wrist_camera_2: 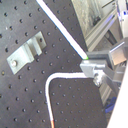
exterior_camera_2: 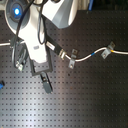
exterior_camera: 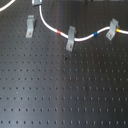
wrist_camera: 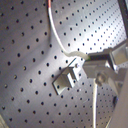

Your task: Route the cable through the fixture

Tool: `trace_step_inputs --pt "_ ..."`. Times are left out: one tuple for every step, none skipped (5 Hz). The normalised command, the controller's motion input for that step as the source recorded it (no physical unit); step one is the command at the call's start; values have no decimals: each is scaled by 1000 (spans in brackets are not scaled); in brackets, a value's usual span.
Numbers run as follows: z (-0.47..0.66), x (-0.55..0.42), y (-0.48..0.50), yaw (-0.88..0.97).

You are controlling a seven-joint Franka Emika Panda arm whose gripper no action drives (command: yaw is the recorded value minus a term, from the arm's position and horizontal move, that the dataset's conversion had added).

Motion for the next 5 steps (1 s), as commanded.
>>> trace_step_inputs --pt "0 -7 31 -37" --pt "213 -320 116 -66" --pt "248 -274 348 -3" --pt "312 -329 308 0" --pt "372 -299 297 0"
